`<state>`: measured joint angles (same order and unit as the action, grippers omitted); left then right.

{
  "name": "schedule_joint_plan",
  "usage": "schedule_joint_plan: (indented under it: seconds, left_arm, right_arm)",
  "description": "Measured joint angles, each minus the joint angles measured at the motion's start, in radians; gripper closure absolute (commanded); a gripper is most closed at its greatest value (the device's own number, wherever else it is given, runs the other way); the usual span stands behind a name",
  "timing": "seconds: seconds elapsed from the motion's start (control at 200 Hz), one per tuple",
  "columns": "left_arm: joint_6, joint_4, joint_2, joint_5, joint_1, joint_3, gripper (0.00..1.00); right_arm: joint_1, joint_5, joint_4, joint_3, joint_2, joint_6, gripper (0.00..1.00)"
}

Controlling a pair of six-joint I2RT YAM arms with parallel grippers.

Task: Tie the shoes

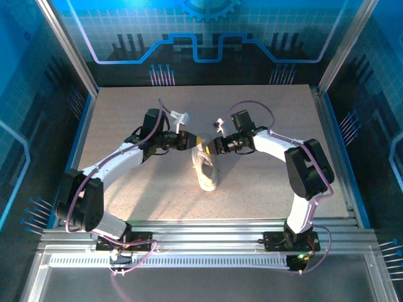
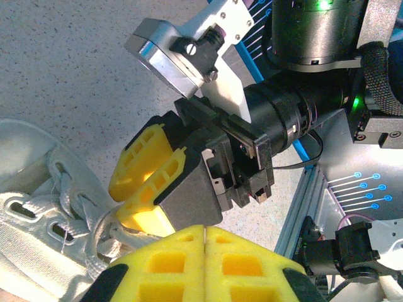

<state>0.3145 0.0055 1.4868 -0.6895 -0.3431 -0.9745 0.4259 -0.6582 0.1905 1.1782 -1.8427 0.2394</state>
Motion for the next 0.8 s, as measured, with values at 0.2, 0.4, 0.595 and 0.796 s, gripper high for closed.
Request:
schedule_joint_plan:
  seconds: [0.2, 0.4, 0.595, 0.796]
  left_arm:
    - [0.0, -0.001, 0.0, 0.0, 0.0, 0.0, 1.0]
    - [0.0, -0.001, 0.0, 0.0, 0.0, 0.0, 1.0]
    - [0.0, -0.001, 0.0, 0.0, 0.0, 0.0, 1.0]
    - [0.0, -0.001, 0.0, 0.0, -0.002, 0.0, 1.0]
  right_arm:
    - [0.0, -0.001, 0.032, 0.015, 0.0, -0.026, 0.92]
    - [0.0, 0.004, 0.018, -0.002, 0.015, -0.039, 0.94]
    - [0.0, 0.026, -0.048, -0.08, 0.107, -0.042, 0.96]
    - [0.0, 0.032, -0.147, -0.146, 0.199, -0.046, 0.96]
